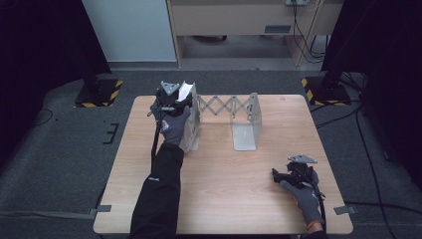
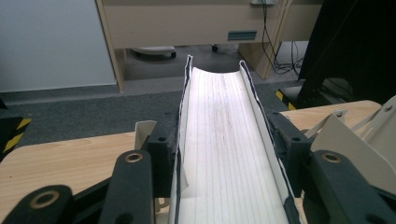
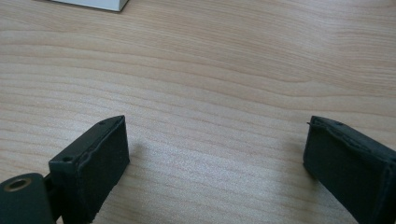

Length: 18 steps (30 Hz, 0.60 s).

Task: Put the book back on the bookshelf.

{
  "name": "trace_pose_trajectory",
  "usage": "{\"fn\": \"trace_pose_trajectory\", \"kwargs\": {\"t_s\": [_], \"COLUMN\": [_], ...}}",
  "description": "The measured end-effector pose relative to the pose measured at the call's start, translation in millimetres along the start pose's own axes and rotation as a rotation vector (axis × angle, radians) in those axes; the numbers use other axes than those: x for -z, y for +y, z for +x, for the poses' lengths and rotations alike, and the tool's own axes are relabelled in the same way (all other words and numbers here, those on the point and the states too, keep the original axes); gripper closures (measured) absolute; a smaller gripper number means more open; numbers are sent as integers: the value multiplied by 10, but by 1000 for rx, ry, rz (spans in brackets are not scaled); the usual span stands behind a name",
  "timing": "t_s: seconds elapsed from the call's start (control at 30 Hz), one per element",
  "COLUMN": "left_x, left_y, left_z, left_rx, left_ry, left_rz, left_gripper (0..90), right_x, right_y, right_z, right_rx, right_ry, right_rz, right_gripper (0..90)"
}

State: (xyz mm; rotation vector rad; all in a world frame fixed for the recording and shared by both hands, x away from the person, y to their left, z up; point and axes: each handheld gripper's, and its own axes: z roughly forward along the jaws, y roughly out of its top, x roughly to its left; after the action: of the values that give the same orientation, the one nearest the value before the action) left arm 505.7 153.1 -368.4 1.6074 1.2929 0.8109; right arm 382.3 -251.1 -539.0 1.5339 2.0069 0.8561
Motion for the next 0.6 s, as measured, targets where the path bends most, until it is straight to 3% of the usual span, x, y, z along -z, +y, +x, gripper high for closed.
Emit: {"fn": "trace_pose_trajectory", "kwargs": {"t_s": [0.4,0.6], "left_x": [-166,-155], "left_y": [-152,-210], "left_z": [-127,-140], "left_rx": [-7,-5], "left_ry": [25,28], "left_rz": [-31,-53], "left_gripper": [516,512], "right_x": [0,0], "right_y": [0,0], "right_z": [0,0], "right_rx": [2,2], "right_ry": [1,1], "right_rz": [0,0], "right_gripper": [72,72]}}
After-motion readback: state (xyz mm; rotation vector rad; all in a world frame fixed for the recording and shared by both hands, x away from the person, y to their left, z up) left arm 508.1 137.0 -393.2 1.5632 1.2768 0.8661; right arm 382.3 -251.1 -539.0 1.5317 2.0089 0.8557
